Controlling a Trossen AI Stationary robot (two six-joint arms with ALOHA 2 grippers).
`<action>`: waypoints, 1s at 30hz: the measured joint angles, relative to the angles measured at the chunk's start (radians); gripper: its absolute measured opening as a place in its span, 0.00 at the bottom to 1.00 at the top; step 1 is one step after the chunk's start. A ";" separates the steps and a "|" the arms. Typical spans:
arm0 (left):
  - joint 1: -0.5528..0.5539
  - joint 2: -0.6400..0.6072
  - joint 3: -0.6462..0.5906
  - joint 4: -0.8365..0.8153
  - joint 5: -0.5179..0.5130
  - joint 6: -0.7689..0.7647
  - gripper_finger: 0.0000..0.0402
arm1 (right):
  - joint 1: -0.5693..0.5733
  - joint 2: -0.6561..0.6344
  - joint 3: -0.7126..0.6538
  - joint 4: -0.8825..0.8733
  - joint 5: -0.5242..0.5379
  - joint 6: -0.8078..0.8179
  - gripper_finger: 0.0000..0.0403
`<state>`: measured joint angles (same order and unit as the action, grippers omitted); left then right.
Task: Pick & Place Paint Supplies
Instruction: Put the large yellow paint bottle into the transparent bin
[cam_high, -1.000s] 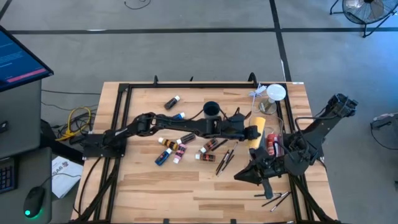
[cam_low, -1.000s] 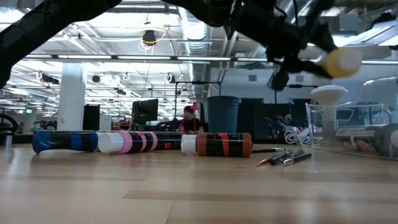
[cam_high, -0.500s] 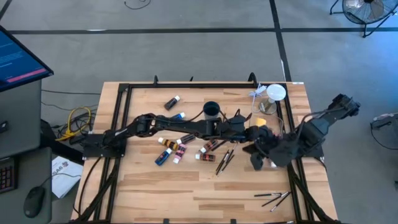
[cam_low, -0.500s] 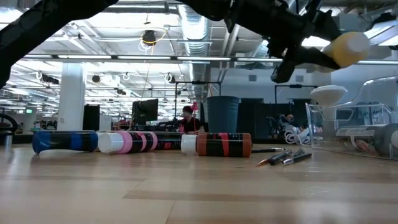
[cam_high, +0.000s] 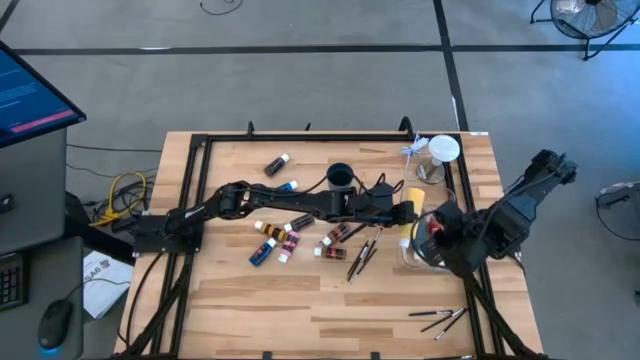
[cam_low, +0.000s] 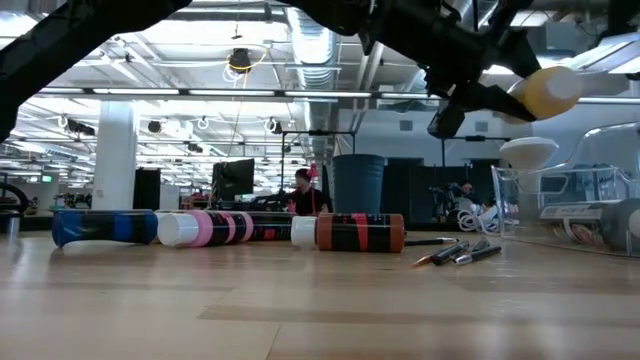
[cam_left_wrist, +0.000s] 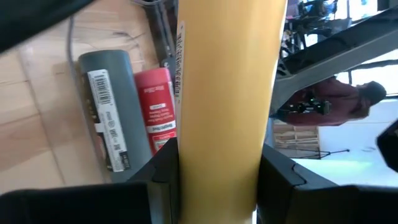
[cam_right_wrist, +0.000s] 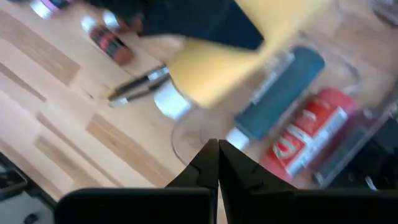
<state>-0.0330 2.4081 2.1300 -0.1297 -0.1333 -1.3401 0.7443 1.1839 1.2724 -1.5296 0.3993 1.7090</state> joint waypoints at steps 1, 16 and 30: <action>0.000 0.000 0.000 -0.005 0.000 0.000 0.28 | 0.013 0.000 -0.004 -0.007 -0.012 0.013 0.00; -0.005 0.015 -0.019 -0.011 -0.031 -0.029 0.28 | 0.022 -0.006 -0.348 0.201 -0.039 0.143 0.00; 0.040 0.015 -0.019 -0.013 -0.020 -0.019 0.28 | -0.075 -0.005 -0.517 0.563 -0.032 -0.027 0.00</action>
<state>0.0074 2.4229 2.1112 -0.1428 -0.1530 -1.3589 0.6690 1.1787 0.7559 -0.9665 0.3668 1.6823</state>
